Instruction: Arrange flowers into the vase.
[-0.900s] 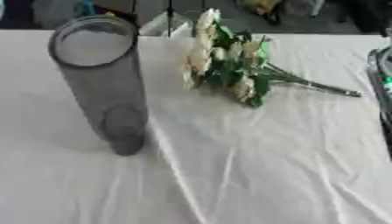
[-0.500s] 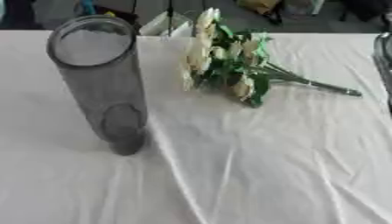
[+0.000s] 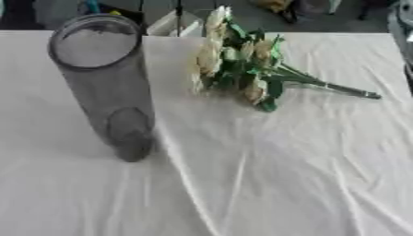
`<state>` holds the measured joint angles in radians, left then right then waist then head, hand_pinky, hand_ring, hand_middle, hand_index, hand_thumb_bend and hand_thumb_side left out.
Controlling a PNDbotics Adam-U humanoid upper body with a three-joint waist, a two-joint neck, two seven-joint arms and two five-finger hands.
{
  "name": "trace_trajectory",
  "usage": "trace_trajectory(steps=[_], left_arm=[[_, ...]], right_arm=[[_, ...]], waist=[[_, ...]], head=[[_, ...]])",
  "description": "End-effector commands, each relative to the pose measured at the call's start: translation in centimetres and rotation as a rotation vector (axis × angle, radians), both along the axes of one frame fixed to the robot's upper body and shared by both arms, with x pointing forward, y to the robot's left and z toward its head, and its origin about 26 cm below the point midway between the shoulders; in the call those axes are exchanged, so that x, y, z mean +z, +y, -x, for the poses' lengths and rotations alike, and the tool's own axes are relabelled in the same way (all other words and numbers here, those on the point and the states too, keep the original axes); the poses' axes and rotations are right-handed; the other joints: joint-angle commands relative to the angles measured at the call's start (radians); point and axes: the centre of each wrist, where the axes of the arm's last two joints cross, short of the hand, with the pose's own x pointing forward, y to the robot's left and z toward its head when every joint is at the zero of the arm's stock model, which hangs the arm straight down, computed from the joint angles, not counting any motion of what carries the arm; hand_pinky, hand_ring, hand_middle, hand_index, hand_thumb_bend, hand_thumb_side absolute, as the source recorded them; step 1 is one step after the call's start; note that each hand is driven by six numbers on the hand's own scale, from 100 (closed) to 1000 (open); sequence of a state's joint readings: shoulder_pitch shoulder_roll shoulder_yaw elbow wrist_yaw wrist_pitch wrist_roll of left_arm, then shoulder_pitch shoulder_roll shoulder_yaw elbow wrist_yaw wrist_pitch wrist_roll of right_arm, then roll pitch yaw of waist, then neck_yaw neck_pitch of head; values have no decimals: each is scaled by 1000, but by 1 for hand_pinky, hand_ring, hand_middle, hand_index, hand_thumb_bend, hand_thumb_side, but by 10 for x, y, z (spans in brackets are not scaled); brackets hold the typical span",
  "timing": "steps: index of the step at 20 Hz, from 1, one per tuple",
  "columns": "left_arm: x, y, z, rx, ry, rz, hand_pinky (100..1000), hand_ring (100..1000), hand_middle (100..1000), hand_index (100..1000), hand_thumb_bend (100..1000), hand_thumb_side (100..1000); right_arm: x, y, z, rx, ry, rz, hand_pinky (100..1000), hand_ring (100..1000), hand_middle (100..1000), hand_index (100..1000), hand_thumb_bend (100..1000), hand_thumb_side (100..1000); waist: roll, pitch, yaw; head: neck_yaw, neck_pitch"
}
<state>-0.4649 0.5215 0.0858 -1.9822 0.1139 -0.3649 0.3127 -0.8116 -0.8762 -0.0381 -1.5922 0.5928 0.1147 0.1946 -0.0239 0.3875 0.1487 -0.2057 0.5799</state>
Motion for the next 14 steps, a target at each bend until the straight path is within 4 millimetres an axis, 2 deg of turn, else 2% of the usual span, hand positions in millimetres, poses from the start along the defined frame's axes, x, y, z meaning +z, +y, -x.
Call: trace_trajectory(steps=[1, 5, 14], left_arm=[[7, 1, 4, -1, -19, -31, 776, 903, 938, 988, 100, 1000], [7, 0, 4, -4, -14, -34, 775, 903, 937, 988, 100, 1000], [9, -2, 4, -16, -19, -41, 775, 902, 937, 988, 100, 1000]], right_arm=[[12, -18, -9, -65, 53, 74, 781, 862, 844, 920, 168, 1000], [11, -28, -30, -67, 122, 88, 811, 927, 874, 936, 174, 1000], [8, -33, -63, -104, 174, 80, 810, 928, 876, 942, 165, 1000]], waist=[[16, -37, 0], [14, -39, 0], [11, -32, 12]], head=[[-7, -1], [-8, -14], [-23, -38]])
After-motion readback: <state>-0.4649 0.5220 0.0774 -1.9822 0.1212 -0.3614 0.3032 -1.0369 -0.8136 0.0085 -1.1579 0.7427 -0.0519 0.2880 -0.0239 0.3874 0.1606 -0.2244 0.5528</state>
